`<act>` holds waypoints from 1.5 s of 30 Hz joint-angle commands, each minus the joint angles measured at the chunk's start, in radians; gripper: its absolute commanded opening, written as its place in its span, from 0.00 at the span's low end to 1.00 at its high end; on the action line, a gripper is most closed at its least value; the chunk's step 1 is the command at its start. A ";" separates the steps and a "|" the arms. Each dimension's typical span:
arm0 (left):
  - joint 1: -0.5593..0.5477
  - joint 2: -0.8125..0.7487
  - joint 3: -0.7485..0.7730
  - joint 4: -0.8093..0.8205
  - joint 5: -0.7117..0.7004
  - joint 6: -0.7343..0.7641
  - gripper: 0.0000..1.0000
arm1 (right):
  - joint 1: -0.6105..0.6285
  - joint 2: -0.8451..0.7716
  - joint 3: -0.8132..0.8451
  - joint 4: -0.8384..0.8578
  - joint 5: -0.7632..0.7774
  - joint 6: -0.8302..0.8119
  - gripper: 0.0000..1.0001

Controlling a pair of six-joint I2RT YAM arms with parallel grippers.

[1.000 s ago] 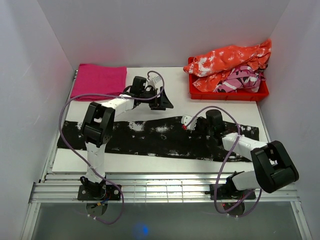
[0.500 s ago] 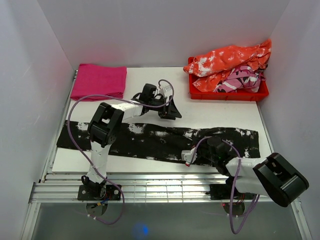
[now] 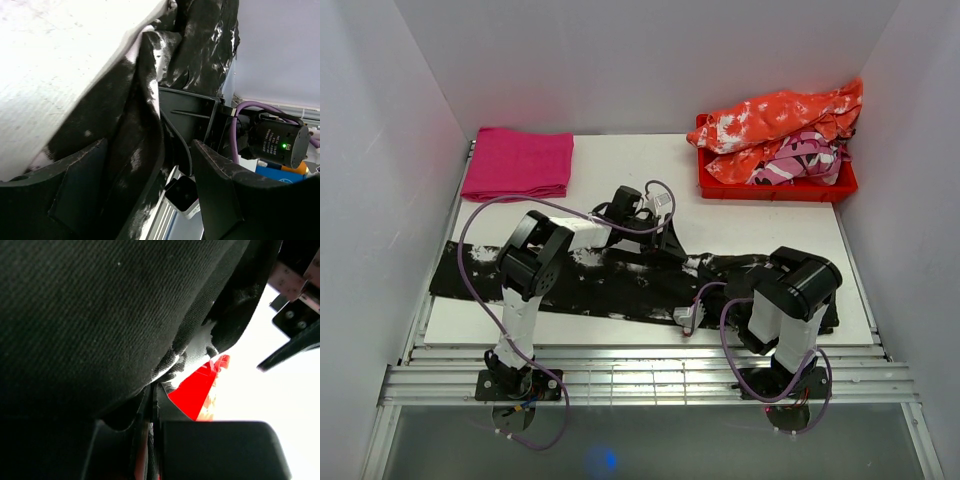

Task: Fold and stack the trousers
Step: Fold the trousers

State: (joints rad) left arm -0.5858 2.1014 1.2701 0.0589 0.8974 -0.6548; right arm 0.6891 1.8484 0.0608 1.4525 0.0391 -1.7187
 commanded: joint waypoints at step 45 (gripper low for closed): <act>0.064 0.114 0.137 0.485 0.054 -0.369 0.74 | 0.059 0.052 -0.231 0.436 0.059 -0.027 0.08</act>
State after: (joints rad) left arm -0.5236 2.3711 1.4261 0.7567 0.9581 -1.2507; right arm 0.7345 1.8652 0.0711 1.5414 0.1024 -1.7210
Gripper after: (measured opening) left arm 0.742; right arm 0.525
